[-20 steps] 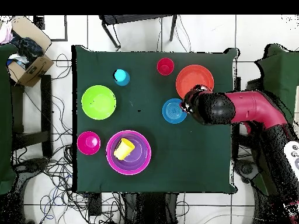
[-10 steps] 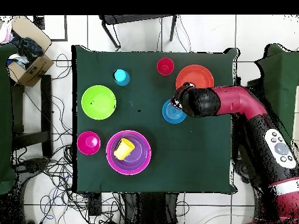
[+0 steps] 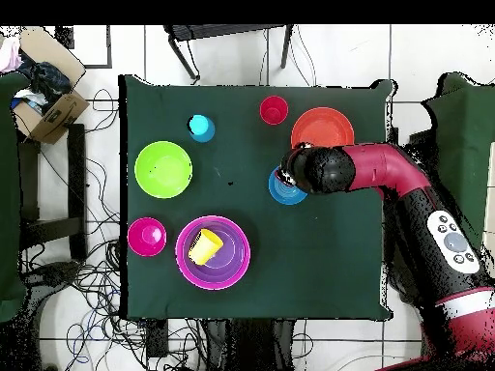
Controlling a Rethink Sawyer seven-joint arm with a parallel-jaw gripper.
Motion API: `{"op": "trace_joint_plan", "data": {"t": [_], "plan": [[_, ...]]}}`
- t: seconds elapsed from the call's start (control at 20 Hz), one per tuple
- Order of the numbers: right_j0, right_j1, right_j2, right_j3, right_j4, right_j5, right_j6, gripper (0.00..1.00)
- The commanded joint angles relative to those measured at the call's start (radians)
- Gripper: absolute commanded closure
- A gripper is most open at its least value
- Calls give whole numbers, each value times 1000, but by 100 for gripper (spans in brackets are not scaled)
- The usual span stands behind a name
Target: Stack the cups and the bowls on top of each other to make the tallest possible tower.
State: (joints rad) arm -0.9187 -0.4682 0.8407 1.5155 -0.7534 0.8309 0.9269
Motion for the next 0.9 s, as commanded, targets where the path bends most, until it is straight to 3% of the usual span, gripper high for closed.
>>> {"op": "trace_joint_plan", "data": {"t": [0.05, 0.9], "plan": [[30, -14, -94, 32, -21, 116, -94, 0], [42, -41, -126, 151, 1, 74, -12, 0]]}}
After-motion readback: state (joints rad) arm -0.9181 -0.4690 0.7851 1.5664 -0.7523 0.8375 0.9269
